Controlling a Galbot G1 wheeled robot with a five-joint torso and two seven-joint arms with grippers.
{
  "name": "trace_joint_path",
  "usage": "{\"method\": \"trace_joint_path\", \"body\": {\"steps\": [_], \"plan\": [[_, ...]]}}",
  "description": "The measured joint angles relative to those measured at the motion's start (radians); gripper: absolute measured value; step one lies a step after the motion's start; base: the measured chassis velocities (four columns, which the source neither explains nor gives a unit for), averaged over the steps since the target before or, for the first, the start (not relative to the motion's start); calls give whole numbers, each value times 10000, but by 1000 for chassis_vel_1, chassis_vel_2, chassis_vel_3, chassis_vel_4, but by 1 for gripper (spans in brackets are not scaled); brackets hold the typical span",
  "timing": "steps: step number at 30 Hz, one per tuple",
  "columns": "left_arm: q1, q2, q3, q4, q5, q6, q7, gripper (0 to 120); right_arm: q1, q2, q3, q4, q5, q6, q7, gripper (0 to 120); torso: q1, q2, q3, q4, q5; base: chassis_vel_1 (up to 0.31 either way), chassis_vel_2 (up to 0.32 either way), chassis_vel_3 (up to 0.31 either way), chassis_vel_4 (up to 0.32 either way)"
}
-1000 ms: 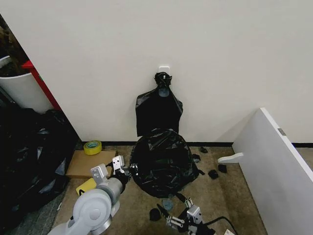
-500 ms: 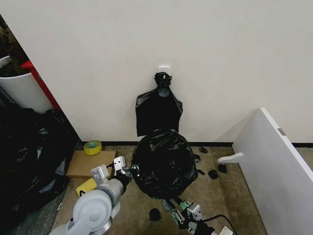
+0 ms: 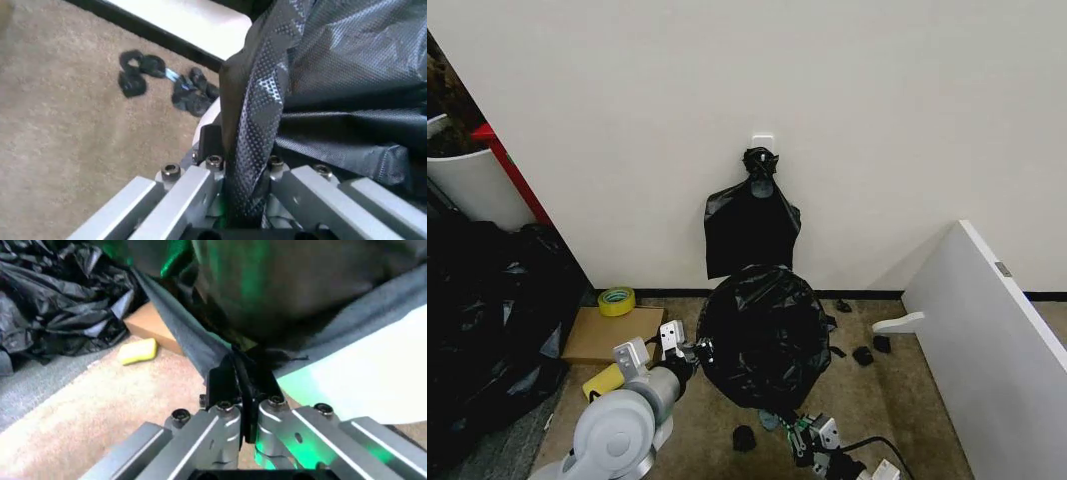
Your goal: Place the garbage bag over the trash bin.
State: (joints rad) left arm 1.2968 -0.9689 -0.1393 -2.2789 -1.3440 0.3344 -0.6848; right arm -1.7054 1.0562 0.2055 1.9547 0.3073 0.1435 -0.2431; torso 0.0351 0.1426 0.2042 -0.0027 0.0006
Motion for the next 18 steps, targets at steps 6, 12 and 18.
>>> {"method": "trace_joint_path", "body": {"steps": [6, 12, 18], "plan": [[18, -157, 203, -28, -155, 45, -176, 0, 381, -2, 358, -513, -158, -232, -179, 0, 0, 0, 0, 6, 5, 0, 0, 0, 0], [16, -277, 159, 24, -192, 84, -194, 0, -71, -47, 570, -281, -39, -140, -461, 0, 1, 0, 0, -1, 0, 0, 0, 0, 0], [-172, -251, 201, 371, -219, 81, -186, 0, -898, -144, 783, 826, 47, 114, -964, 26, 1, 0, 0, 0, 0, 0, 0, 0, 0]]}}
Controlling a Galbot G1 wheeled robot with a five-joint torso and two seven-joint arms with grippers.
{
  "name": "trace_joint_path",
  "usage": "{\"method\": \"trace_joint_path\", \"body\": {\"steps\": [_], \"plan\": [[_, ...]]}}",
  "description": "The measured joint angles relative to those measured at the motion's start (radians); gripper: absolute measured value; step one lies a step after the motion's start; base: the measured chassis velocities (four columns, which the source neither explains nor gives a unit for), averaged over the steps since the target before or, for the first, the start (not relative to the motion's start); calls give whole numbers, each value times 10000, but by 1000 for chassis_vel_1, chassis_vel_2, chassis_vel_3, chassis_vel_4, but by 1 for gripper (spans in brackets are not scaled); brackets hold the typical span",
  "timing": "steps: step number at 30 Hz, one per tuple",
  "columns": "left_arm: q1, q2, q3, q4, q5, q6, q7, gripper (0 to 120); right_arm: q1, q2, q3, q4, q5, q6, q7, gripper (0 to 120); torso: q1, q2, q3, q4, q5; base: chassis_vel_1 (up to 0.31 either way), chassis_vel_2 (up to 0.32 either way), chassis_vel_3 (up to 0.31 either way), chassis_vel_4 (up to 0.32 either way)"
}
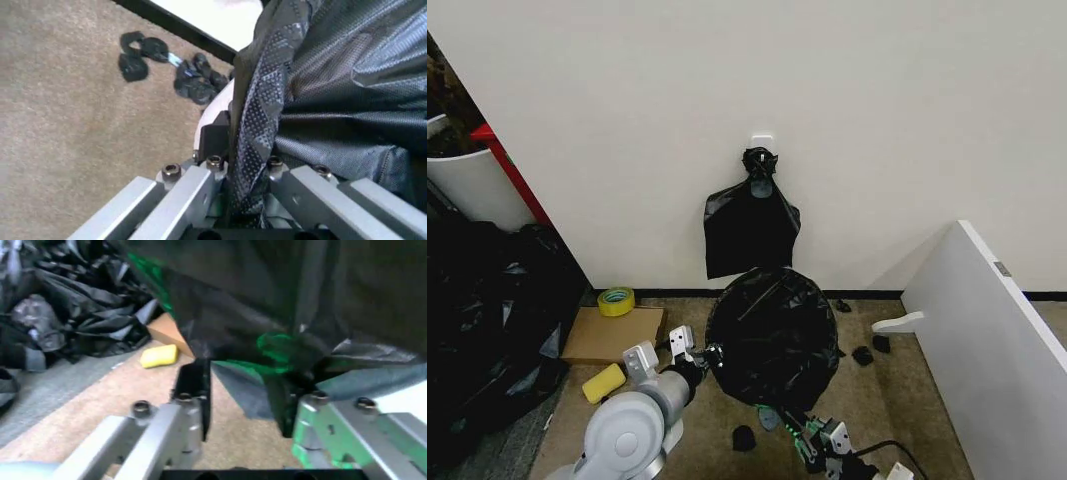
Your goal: Place the garbage bag over the trash bin.
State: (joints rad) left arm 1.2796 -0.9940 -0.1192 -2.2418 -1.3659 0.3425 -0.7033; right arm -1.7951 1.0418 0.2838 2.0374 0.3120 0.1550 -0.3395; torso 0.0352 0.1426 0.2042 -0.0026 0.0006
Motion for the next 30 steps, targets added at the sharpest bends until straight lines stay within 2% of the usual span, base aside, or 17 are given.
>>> {"method": "trace_joint_path", "body": {"steps": [4, 6, 8, 11, 12, 15, 18, 20, 22, 24, 27, 28, 30], "plan": [[-337, 224, -54, 500, -188, -55, 15, 0, -704, -161, 335, 799, 94, 114, -250, 46, 0, 0, 0, 0, 0, 0, 0, 0, 0], [-390, 224, -47, 573, -205, -62, 15, 0, -775, -154, 399, 911, 139, 138, -287, 48, 0, 0, 0, 1, -1, 0, 0, 0, 0], [-629, 191, 27, 836, -240, -82, 15, 0, -1017, -149, 625, 1315, 326, 199, -435, 59, 0, 0, 0, 0, 0, 0, 0, 0, 0], [-824, 97, 102, 1033, -243, -90, 16, 0, -1278, -141, 841, 1584, 386, 332, -627, 70, 0, 0, 0, -1, -1, 0, 0, 0, 0], [-824, 97, 102, 1033, -243, -90, 16, 0, -1278, -141, 841, 1584, 386, 332, -627, 70, 0, 0, 0, -1, -1, 0, 0, 0, 0], [-864, 21, 123, 1184, 68, -91, 173, 0, -1513, -130, 1067, 1698, 443, 529, -855, 81, 0, 0, 0, -1, 1, 0, 0, 0, 0], [-572, 184, 109, 1342, 908, -185, 724, 0, -1942, -288, 1464, 2219, 1078, 667, -907, 95, -1, 0, 0, 0, 0, 0, 0, 0, 0], [-482, 282, 91, 1359, 1058, -229, 904, 0, -2046, -363, 1606, 2428, 1317, 667, -907, 98, -1, 0, 0, 0, -1, 0, 0, 0, 0], [-304, 491, 29, 1384, 1317, -381, 1415, 0, -2143, -595, 1984, 2963, 2144, 540, -898, 100, -2, 0, 0, -1, -2, 0, 0, 0, 0], [-100, 753, 47, 1455, 2358, -863, 2458, 0, -1741, -925, 2463, 3398, 3420, 133, -762, 100, -2, 0, 0, 0, -3, 0, 0, 0, 0], [76, 946, 121, 1507, 3512, -1441, 3281, 0, -1027, -1248, 2753, 3413, 4668, -327, -459, 100, -1, 0, 1, 3, 3, 0, 0, 0, 0], [76, 946, 121, 1507, 3512, -1441, 3281, 0, -1027, -1248, 2753, 3413, 4668, -327, -459, 100, -1, 0, 1, 3, 3, 0, 0, 0, 0], [212, 1035, 154, 1526, 4281, -1939, 3925, 0, -398, -1601, 2913, 3306, 5855, -780, -89, 100, -1, 0, 1, 1, 0, 0, 0, 0, 0]]}}
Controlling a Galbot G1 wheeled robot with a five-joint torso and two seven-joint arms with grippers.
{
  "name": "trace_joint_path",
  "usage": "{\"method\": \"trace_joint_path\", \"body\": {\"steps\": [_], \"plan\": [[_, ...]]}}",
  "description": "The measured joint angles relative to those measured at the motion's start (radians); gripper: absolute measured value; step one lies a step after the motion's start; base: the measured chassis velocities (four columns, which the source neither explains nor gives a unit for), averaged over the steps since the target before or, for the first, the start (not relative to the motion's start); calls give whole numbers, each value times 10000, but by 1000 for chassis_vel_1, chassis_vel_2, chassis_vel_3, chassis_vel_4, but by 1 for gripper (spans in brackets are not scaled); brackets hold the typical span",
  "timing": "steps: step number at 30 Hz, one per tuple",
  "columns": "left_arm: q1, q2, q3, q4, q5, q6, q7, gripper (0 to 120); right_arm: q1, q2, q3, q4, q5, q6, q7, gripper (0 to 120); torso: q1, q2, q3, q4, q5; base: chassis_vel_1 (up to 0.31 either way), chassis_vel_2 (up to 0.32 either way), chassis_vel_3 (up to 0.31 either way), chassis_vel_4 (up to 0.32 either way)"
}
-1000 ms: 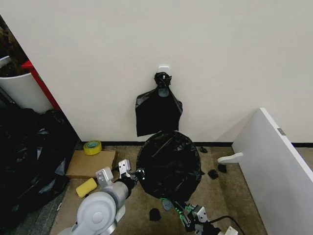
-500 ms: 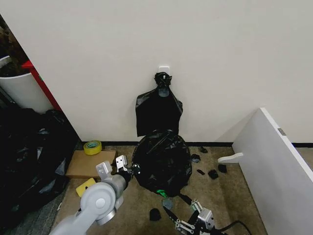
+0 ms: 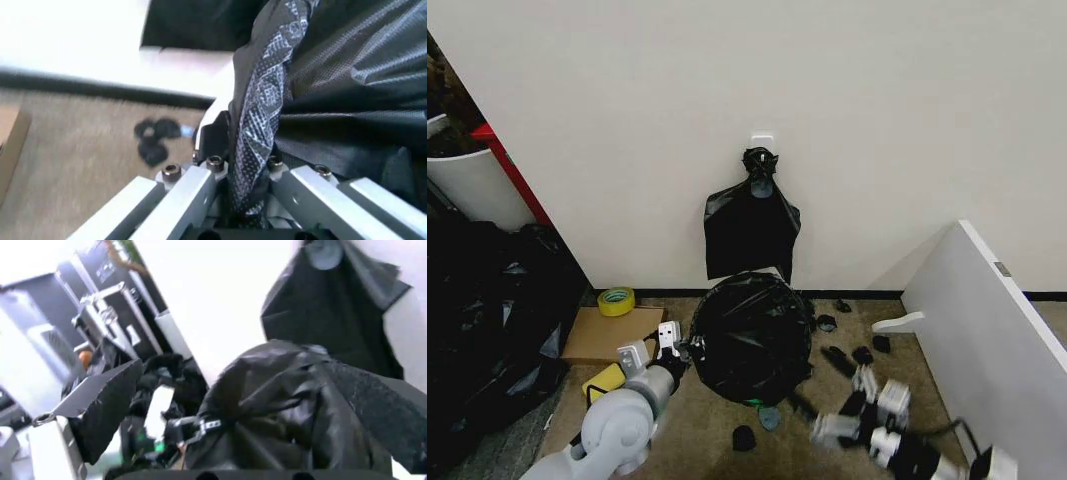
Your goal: Place the garbage bag over the trash bin.
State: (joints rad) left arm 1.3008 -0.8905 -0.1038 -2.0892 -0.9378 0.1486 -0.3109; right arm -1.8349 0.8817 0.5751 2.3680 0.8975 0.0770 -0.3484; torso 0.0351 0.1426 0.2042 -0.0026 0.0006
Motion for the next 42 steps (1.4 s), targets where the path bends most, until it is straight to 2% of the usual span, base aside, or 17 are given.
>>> {"method": "trace_joint_path", "body": {"steps": [2, 4, 6, 8, 13, 20, 25, 28, 31, 32, 33, 37, 38, 39, 42], "plan": [[148, 58, 2, 34, 677, -443, 520, 0, 445, -322, 99, -162, 852, -341, 221, 100, 0, 0, 0, -2, 2, 0, 0, 0, 0], [203, 77, 1, 38, 891, -574, 704, 0, 599, -438, 125, -239, 1142, -464, 270, 100, 0, 0, 0, -2, 1, 0, 0, 0, 0], [523, 187, 7, 52, 1957, -1305, 1685, 0, 1353, -958, 111, -716, 2278, -926, 309, 100, 0, 0, 0, 1, 0, 0, 0, 0, 0], [694, 249, 19, 75, 2474, -1614, 2061, 0, 1853, -1227, -67, -1063, 2656, -1086, 161, 100, 0, 0, 0, -2, 1, 0, 0, 0, 0], [918, 268, -49, -23, 2684, -1798, 2314, 0, 2725, -1629, -503, -1539, 3316, -1317, -230, 100, 0, 0, 0, 2, 0, 0, 0, 0, 0], [947, 241, -145, -132, 2543, -1805, 2313, 0, 2800, -1847, -598, -1947, 3702, -1353, -667, 98, 0, 0, 0, -2, 1, 0, 0, 0, 0], [918, 240, -95, -175, 2396, -1769, 2302, 0, 2695, -1849, -529, -2200, 3890, -1333, -786, 87, 0, 0, 0, -2, 0, 0, 0, 0, 0], [899, 338, -70, -213, 2150, -1723, 2274, 0, 2598, -1851, -495, -2289, 3963, -1304, -928, 72, 0, 0, 0, -2, 1, 0, 0, 0, 0], [838, 342, -93, -230, 1850, -1654, 2167, 0, 2598, -1887, -504, -2313, 3959, -1295, -1018, 62, 0, 0, 0, -1, 0, 0, 0, 0, 0], [792, 340, -116, -240, 1772, -1627, 2120, 0, 2618, -1933, -539, -2318, 3914, -1297, -1114, 55, 0, 0, 0, -1, 0, 0, 0, 0, 0], [792, 340, -116, -240, 1772, -1627, 2120, 0, 2618, -1933, -539, -2318, 3914, -1297, -1114, 55, 0, 0, 0, -1, 0, 0, 0, 0, 0], [772, 375, -116, -341, 1723, -1595, 2098, 0, 2710, -1975, -635, -2319, 3841, -1357, -1234, 41, 0, 0, 0, 0, 0, 0, 0, 0, 0], [773, 380, -98, -367, 1725, -1591, 2097, 0, 2723, -1973, -655, -2310, 3863, -1379, -1229, 34, 0, 0, 0, 0, 1, 0, 0, 0, 0], [773, 380, -98, -367, 1725, -1591, 2097, 0, 2723, -1973, -655, -2310, 3863, -1379, -1229, 34, 0, 0, 0, 0, 1, 0, 0, 0, 0], [769, 365, -46, -379, 1726, -1589, 2099, 0, 2702, -1956, -646, -2271, 3936, -1386, -1226, 22, 0, 0, 0, 0, 0, 0, 0, 0, 0]]}}
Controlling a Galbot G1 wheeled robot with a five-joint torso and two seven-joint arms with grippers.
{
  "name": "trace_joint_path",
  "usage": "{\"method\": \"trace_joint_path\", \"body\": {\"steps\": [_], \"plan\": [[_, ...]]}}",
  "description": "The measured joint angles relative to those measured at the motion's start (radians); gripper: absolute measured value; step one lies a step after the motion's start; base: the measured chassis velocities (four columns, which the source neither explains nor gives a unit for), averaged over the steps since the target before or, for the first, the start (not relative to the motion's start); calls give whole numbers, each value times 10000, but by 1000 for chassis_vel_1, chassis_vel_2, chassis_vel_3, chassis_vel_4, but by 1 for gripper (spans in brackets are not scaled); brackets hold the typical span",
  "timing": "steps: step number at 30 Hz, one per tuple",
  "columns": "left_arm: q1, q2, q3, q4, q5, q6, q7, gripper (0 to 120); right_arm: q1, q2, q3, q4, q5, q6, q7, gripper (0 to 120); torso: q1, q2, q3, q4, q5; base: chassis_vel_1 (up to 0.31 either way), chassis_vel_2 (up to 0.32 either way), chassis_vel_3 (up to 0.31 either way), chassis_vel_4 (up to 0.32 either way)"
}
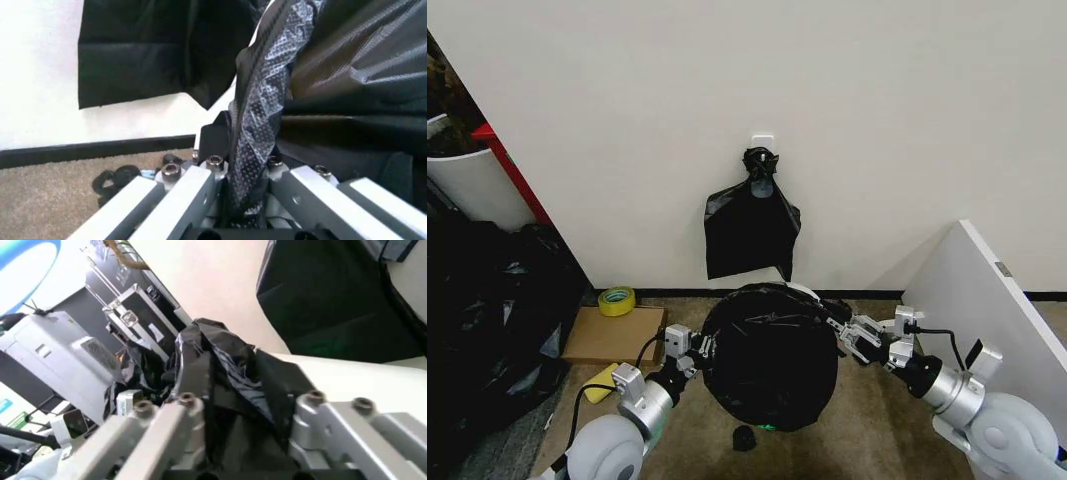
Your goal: Place the garbage bag over the trash bin.
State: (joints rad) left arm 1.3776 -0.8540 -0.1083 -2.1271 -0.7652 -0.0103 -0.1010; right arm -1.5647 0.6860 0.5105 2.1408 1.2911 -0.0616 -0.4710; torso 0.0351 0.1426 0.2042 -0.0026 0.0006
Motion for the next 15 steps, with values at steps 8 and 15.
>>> {"method": "trace_joint_path", "body": {"steps": [8, 15], "plan": [[-82, 1, 78, 0, 14, 25, -4, 0, -51, -11, 77, 49, 58, 21, -1, 0, 0, 0, 0, -1, 0, 0, 0, 0, 0], [12, -23, 102, -29, 156, 38, 5, 0, 126, 14, 17, -18, 83, 60, 184, 0, 0, 0, 0, 0, 0, 0, 0, 0, 0]]}}
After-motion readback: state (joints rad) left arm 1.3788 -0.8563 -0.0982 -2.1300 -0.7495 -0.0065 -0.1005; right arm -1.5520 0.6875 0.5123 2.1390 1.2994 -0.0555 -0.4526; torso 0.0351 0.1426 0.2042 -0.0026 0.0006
